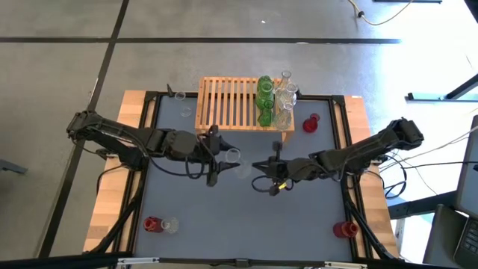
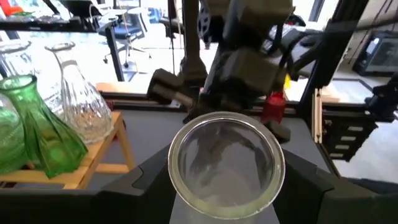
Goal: Sort vases onto shelf
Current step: Put the transparent vase on the shelf, then put the transparent vase on the shelf aligned with the other transparent vase
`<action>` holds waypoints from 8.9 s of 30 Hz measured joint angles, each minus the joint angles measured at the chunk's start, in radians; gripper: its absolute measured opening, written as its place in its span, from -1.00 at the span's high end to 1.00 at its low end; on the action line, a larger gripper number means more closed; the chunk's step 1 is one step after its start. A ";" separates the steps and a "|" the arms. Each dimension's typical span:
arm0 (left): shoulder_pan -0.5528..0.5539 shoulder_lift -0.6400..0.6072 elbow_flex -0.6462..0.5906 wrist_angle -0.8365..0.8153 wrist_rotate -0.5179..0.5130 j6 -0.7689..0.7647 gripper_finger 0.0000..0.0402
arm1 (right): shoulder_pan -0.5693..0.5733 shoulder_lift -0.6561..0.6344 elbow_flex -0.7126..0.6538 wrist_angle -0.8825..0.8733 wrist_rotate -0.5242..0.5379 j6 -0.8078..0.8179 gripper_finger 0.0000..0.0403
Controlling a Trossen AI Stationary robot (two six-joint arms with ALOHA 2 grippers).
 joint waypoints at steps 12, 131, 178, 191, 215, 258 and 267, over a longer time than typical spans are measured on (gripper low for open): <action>0.070 0.000 0.000 0.023 -0.024 0.017 -0.03 | 0.003 -0.035 0.000 -0.053 0.127 -0.030 0.94; 0.906 0.491 0.394 0.038 0.721 0.238 -0.55 | 0.002 -0.442 0.000 -0.588 0.054 0.286 0.94; -0.405 0.093 0.249 -0.841 -0.194 -0.830 -0.55 | 0.195 -0.157 0.001 -0.353 -0.061 0.339 0.94; -0.524 0.294 0.248 -0.548 -0.117 -0.825 -0.55 | 0.251 -0.064 0.000 -0.128 -0.128 0.178 0.94; -0.693 0.296 0.219 -1.020 0.164 -1.369 -0.46 | 0.251 -0.063 0.000 -0.152 0.040 0.074 0.94; -0.630 0.293 0.141 -0.902 0.055 -1.200 0.17 | 0.249 -0.063 0.001 -0.211 0.040 0.053 0.94; -0.459 0.292 0.179 -0.885 0.021 -0.927 0.20 | 0.176 0.007 0.001 -0.193 -0.156 0.115 0.94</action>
